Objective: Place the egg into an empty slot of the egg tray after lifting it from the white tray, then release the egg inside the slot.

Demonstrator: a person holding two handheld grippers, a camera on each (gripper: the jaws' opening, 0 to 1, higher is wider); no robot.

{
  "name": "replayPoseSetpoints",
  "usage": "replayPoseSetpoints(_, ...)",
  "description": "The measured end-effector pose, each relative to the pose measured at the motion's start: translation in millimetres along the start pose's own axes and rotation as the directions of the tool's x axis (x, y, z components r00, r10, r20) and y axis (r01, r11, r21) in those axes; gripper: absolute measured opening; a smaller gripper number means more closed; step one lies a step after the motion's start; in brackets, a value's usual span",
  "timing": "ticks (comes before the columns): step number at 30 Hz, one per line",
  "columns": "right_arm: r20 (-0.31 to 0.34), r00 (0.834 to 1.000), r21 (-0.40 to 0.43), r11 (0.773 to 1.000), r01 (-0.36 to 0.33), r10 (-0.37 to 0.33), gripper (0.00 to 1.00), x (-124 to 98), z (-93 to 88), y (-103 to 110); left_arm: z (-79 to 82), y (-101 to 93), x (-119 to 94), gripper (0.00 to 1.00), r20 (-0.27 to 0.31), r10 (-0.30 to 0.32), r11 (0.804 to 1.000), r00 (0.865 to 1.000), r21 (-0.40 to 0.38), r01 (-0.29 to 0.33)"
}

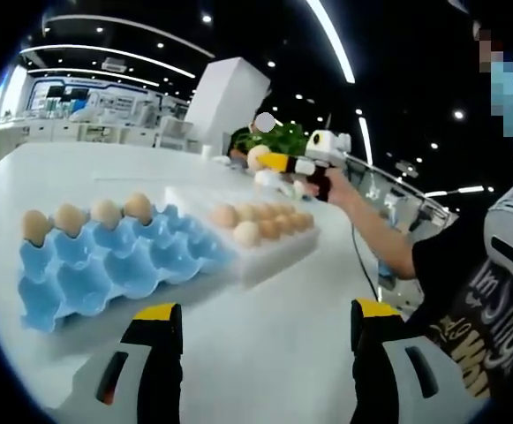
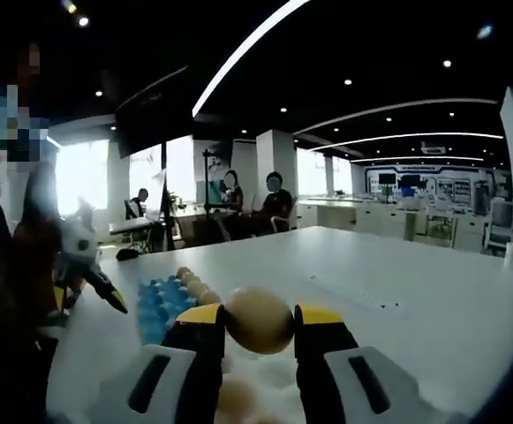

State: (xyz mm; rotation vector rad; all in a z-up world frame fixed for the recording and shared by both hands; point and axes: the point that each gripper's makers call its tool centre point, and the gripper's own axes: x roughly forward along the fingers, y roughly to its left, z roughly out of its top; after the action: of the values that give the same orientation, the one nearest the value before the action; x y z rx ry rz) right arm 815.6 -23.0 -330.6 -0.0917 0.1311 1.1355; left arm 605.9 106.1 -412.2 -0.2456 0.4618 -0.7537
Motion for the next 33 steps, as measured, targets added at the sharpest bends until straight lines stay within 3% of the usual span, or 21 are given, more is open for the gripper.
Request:
replayPoseSetpoints(5,0.004,1.000,0.031,0.999,-0.025,0.025,0.33,15.0,2.2,13.8,-1.5,-1.8,1.6,0.79,-0.002,-0.005,1.000,1.000,-0.002,0.005)
replayPoseSetpoints(18,-0.095,0.991,0.006,0.996,-0.093,0.093,0.33,67.7,-13.4,53.6,0.4,-4.0,1.6,0.79,0.000,-0.009,1.000,1.000,-0.002,0.009)
replayPoseSetpoints(27,-0.147,0.983,0.047,0.993,-0.105,0.111,0.33,96.9,-23.1,56.1,-0.6,-4.7,-1.2,0.79,0.003,-0.006,1.000,1.000,-0.006,0.006)
replayPoseSetpoints(33,-0.187,0.974,0.026,0.992,-0.124,0.126,0.33,112.0,-35.1,64.4,-0.5,-4.7,-4.8,0.79,0.007,-0.002,1.000,1.000,-0.007,0.002)
